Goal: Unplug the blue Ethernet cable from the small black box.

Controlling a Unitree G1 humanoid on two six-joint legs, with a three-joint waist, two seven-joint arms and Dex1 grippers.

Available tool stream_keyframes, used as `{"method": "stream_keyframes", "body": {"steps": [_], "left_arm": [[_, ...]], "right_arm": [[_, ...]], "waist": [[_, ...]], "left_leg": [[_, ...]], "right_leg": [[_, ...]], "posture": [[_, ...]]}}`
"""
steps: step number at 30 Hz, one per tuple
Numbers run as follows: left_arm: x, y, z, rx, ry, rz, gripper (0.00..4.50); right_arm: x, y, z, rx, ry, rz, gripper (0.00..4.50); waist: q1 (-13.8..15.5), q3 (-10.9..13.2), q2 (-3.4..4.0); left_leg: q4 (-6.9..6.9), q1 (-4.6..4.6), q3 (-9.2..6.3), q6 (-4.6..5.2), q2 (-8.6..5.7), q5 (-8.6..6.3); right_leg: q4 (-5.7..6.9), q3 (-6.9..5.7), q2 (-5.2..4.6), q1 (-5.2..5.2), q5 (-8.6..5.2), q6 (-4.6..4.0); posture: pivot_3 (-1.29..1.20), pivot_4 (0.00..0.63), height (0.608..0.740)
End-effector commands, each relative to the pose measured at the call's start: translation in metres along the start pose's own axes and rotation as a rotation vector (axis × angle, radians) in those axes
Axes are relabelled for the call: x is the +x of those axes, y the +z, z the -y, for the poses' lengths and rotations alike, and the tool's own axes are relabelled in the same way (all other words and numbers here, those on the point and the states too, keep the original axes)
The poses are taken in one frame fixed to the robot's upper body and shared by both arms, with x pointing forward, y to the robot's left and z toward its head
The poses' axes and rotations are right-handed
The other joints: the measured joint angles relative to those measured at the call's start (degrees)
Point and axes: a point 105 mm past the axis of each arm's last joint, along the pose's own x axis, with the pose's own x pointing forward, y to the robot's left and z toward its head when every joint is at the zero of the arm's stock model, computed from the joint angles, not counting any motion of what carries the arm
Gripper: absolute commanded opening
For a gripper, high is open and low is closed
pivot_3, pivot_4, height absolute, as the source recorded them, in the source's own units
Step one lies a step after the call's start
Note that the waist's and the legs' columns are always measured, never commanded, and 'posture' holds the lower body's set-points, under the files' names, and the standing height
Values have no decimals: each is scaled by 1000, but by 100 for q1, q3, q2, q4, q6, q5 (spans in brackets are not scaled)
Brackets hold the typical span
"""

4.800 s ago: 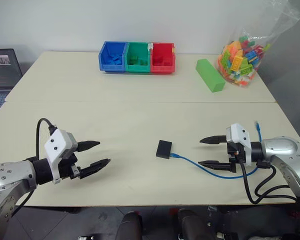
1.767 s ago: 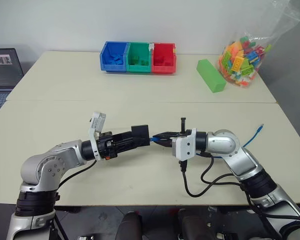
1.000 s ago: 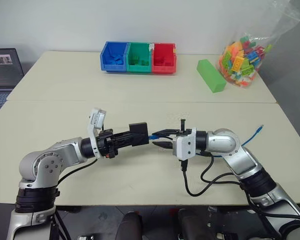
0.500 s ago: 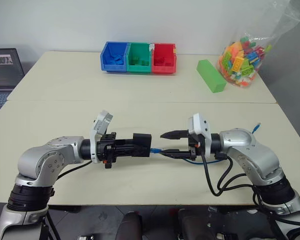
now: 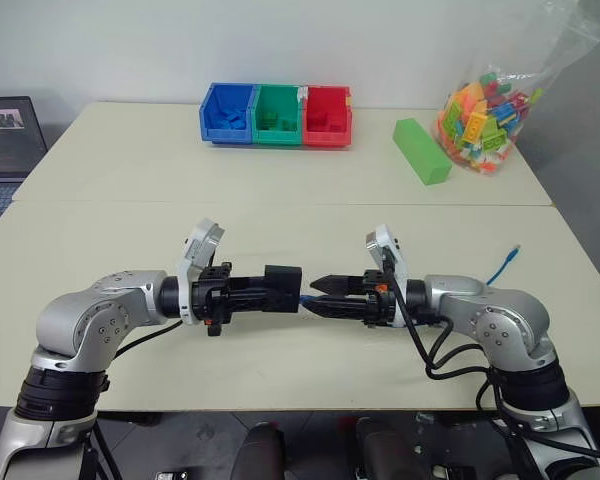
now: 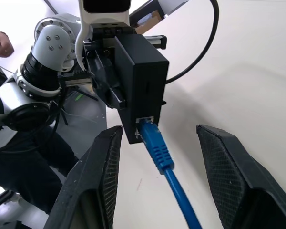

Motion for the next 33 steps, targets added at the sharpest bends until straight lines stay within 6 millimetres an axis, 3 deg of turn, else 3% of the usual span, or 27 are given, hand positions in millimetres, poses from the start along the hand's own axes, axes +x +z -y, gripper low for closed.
{"method": "stream_keyframes", "body": {"steps": [1,22,23,33], "left_arm": [[-4,6,0,11,5,49,797],[1,9,3,-2,-10,72,797],[1,9,3,-2,-10,71,797],[1,9,4,0,-17,71,797]], "right_arm": [[-1,8,-11,-7,34,43,2616],[8,3,-9,24,40,45,2616],[8,3,-9,24,41,45,2251],[7,3,-11,18,64,32,258]], "waist": [[-1,0,0],[-37,0,0],[-37,0,0],[-36,0,0]], "left_leg": [[0,0,1,0,0,0],[-6,-1,1,0,0,0],[-6,-1,1,0,0,0],[-7,-2,1,0,0,0]], "right_leg": [[0,-1,0,0,0,0],[-3,0,0,-4,-5,9],[-4,0,0,-3,-5,9],[-6,1,0,-4,-6,10]], "posture": [[0,150,740],[0,150,740],[0,150,740],[0,150,740]]}}
